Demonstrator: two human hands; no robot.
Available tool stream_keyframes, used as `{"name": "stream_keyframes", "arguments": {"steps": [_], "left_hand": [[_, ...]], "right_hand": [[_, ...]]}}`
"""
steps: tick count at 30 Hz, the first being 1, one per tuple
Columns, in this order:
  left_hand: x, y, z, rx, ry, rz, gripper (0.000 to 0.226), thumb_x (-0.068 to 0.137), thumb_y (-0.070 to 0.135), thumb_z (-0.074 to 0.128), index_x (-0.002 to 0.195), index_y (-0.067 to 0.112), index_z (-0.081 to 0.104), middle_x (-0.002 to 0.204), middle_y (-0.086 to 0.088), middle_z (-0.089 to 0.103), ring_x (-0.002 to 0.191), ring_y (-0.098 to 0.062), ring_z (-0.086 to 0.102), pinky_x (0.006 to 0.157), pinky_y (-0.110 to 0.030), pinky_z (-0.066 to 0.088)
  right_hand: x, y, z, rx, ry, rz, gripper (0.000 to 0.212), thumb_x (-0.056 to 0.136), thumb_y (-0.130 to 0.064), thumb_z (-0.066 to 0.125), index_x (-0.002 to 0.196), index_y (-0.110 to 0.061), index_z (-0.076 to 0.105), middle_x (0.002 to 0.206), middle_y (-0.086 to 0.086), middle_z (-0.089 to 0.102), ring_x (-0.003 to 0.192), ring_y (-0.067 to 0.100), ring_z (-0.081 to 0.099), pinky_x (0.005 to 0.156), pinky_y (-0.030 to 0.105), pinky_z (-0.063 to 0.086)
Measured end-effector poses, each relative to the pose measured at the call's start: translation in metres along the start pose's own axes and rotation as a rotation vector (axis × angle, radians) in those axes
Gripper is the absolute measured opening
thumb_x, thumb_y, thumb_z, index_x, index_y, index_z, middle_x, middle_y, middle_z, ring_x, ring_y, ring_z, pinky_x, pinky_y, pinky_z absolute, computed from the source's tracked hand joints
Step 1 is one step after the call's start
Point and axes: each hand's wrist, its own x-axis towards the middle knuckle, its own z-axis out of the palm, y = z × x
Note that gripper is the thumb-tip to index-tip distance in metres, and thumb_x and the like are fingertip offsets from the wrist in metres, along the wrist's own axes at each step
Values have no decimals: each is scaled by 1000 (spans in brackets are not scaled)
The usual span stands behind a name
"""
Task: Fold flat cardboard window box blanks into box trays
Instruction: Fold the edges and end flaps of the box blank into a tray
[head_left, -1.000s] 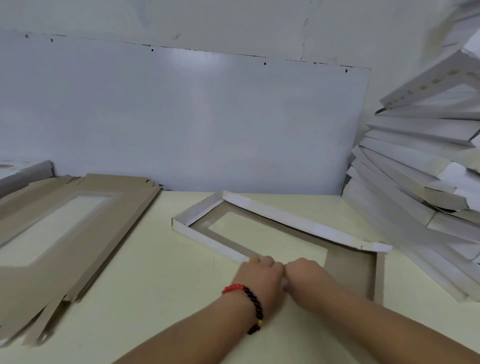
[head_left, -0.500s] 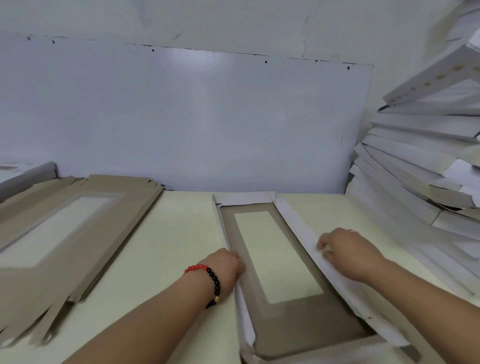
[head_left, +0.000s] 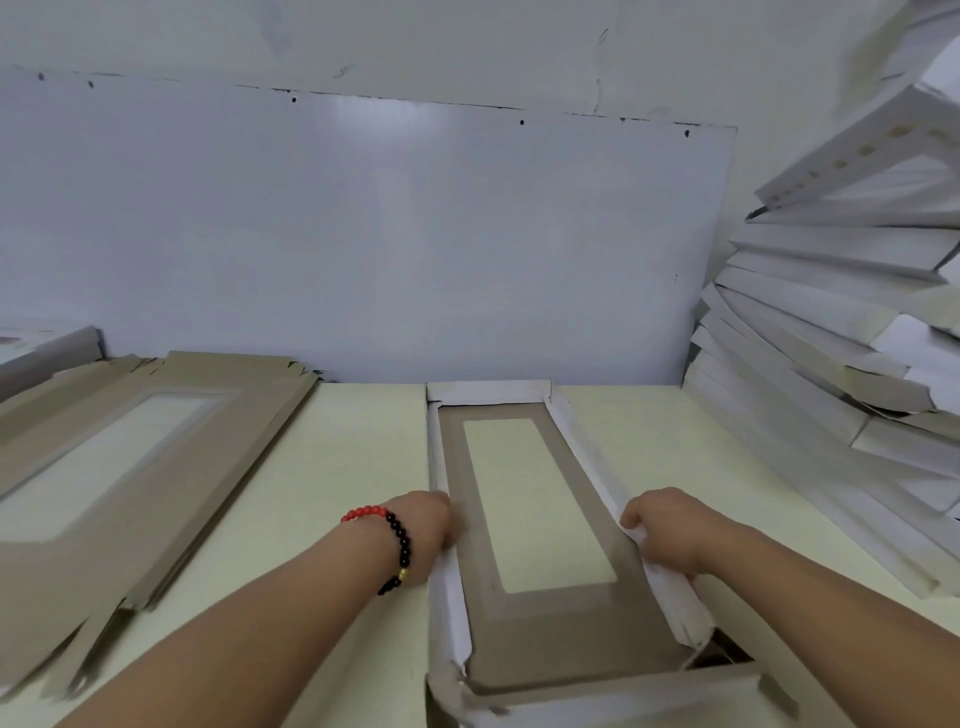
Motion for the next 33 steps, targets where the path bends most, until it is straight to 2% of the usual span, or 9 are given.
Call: {"name": "stream_keyframes", "arguments": {"steps": [5, 9, 12, 16, 19, 23, 25, 28, 33], "left_hand": [[-37, 21, 15, -105, -21, 6, 22, 84, 21, 52, 95, 11, 68, 108, -3, 66, 97, -19, 64, 85, -31, 55], [-40, 44, 26, 90, -37, -67, 22, 89, 19, 57, 108, 9, 63, 112, -7, 53, 101, -24, 61, 87, -31, 51], [-32, 48, 21, 128, -50, -148, 27, 88, 15, 63, 113, 5, 62, 86, -4, 51, 106, -23, 62, 87, -29, 50], [-32, 48, 23, 131, -17, -156, 23, 84, 11, 65, 106, 6, 62, 76, -1, 44, 93, -22, 63, 76, -26, 51], [-34, 47, 22, 119, 14, -115, 16, 80, 8, 64, 95, 13, 64, 76, -1, 50, 79, -22, 56, 70, -28, 49], [-43, 28, 25, -86, 29, 1, 11, 79, 15, 63, 85, 20, 70, 90, 5, 65, 86, -13, 61, 79, -25, 51], [-54, 16, 29, -239, 67, 62, 20, 80, 36, 62, 93, 23, 71, 99, 11, 63, 93, -6, 59, 87, -24, 49], [-73, 12, 42, -123, 80, 133, 53, 66, 70, 58, 98, 28, 65, 110, 15, 53, 104, -9, 49, 95, -27, 45], [-91, 23, 56, 11, 108, 154, 93, 47, 86, 50, 118, 26, 54, 136, 12, 38, 124, -15, 36, 106, -31, 39]], "right_hand": [[2, 6, 1, -57, 40, -3, 49, 92, -3, 48, 136, -22, 50, 136, 3, 46, 119, 22, 51, 94, 27, 48], [-3, 7, 5, -50, 72, -30, 40, 91, -4, 46, 125, -23, 55, 126, 2, 50, 105, 17, 53, 79, 20, 43], [-12, 12, 11, -38, 95, -75, 23, 93, -11, 45, 105, -25, 58, 109, -1, 55, 91, 15, 54, 69, 20, 42], [-34, 29, 20, -25, 102, -144, 15, 92, -28, 51, 77, -32, 50, 87, -12, 58, 80, 9, 54, 71, 22, 43], [-53, 40, 19, 63, 24, -154, 7, 89, -37, 59, 86, -40, 53, 99, -14, 57, 90, 7, 57, 77, 20, 46], [-81, 47, 13, 77, -105, -157, 68, 68, -62, 65, 131, -47, 44, 122, -19, 45, 109, 2, 50, 89, 20, 43], [-92, 47, 12, 8, -137, -189, 97, 57, -73, 64, 145, -48, 29, 114, -33, 32, 107, -6, 41, 84, 17, 39], [-104, 42, 20, -95, -131, -215, 121, 46, -85, 63, 150, -47, 14, 108, -37, 23, 102, -9, 36, 78, 16, 38], [-109, 38, 33, -164, -39, -234, 133, 42, -90, 57, 153, -39, 3, 143, -17, 19, 134, 8, 23, 104, 27, 34]]}}
